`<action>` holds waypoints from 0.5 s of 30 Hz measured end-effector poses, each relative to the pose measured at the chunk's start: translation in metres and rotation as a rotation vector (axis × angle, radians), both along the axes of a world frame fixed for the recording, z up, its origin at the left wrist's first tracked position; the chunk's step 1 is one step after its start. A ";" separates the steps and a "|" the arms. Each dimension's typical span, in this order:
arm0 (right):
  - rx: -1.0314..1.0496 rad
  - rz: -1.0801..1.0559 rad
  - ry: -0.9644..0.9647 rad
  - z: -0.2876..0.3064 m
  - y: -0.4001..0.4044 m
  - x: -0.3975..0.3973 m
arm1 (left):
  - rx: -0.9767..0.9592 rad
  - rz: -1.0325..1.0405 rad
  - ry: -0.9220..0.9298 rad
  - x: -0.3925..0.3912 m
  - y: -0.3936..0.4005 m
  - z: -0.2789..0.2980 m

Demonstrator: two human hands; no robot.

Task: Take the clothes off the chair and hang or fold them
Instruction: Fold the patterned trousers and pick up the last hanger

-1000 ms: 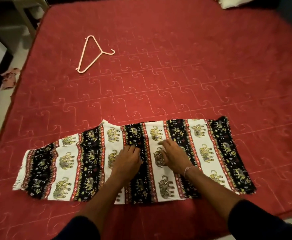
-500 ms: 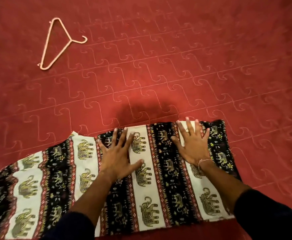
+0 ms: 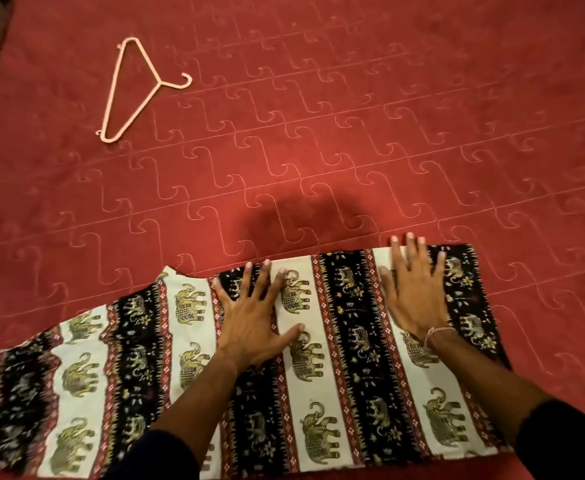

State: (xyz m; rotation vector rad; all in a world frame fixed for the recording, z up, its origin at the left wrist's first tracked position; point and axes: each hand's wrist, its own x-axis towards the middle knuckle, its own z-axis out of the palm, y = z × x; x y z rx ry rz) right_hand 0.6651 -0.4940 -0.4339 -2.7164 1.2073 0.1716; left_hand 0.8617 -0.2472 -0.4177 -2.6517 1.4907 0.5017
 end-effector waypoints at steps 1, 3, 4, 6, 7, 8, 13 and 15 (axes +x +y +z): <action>0.019 0.057 -0.014 0.001 0.017 0.016 | -0.005 -0.010 -0.040 0.002 0.004 0.001; 0.046 0.188 -0.050 0.003 0.054 0.048 | -0.035 -0.012 -0.085 0.009 0.014 0.001; 0.069 0.269 -0.076 0.005 0.073 0.064 | -0.053 -0.001 -0.084 0.014 0.020 0.000; 0.114 0.458 -0.091 0.003 0.110 0.088 | -0.072 0.020 -0.070 0.030 0.036 -0.005; 0.109 0.535 -0.066 0.000 0.124 0.095 | -0.079 0.020 -0.060 0.039 0.045 -0.008; 0.089 0.570 -0.033 -0.003 0.132 0.101 | -0.082 0.012 -0.046 0.051 0.056 -0.012; 0.025 0.144 0.052 -0.008 0.132 0.118 | -0.096 0.001 -0.057 0.117 0.104 -0.019; 0.021 0.027 0.073 -0.008 0.131 0.128 | -0.105 0.002 -0.034 0.140 0.117 -0.018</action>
